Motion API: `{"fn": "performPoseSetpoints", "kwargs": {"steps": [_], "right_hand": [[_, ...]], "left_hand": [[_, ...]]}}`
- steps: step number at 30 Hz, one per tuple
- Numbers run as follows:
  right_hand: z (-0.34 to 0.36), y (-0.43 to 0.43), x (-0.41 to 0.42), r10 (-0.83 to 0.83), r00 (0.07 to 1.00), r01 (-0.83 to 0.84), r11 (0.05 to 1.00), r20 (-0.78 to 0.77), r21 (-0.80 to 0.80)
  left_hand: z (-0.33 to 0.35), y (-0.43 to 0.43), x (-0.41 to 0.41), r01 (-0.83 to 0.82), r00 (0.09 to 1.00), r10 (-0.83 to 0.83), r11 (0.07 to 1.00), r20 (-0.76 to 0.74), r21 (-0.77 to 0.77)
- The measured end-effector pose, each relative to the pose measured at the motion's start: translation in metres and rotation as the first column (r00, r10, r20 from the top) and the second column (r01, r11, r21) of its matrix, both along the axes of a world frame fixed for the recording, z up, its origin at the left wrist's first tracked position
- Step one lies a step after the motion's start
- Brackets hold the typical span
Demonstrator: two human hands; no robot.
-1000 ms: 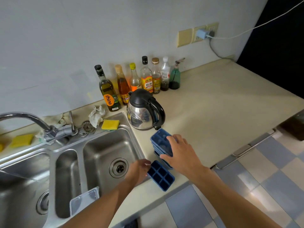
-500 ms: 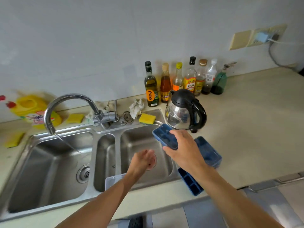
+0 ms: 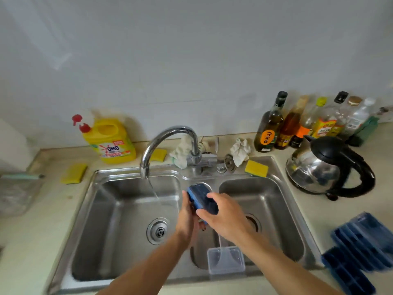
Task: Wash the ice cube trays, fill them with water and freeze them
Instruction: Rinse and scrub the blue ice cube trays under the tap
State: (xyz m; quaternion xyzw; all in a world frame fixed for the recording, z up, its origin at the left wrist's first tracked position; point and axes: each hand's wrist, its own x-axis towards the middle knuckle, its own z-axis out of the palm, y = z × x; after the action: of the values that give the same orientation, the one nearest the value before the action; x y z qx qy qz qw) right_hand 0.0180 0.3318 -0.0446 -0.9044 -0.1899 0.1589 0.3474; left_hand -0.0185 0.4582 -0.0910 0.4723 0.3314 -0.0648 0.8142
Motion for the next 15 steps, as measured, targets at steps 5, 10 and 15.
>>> {"fn": "performPoseSetpoints", "kwargs": {"steps": [5, 10, 15], "right_hand": [[-0.013, 0.099, -0.004, 0.081, 0.994, -0.088, 0.991, -0.078, -0.097], [-0.023, 0.153, 0.001, 0.039, 0.975, -0.053, 0.997, -0.218, -0.055], [-0.027, 0.179, 0.015, 0.014, 0.965, -0.034, 0.997, -0.260, -0.074]], "left_hand": [[-0.025, 0.095, -0.002, -0.073, 0.991, 0.072, 0.997, -0.109, -0.010], [-0.037, 0.144, 0.010, -0.080, 0.972, 0.087, 0.996, -0.220, 0.040], [-0.043, 0.174, 0.030, 0.006, 0.960, 0.050, 0.980, -0.274, 0.199]]}}
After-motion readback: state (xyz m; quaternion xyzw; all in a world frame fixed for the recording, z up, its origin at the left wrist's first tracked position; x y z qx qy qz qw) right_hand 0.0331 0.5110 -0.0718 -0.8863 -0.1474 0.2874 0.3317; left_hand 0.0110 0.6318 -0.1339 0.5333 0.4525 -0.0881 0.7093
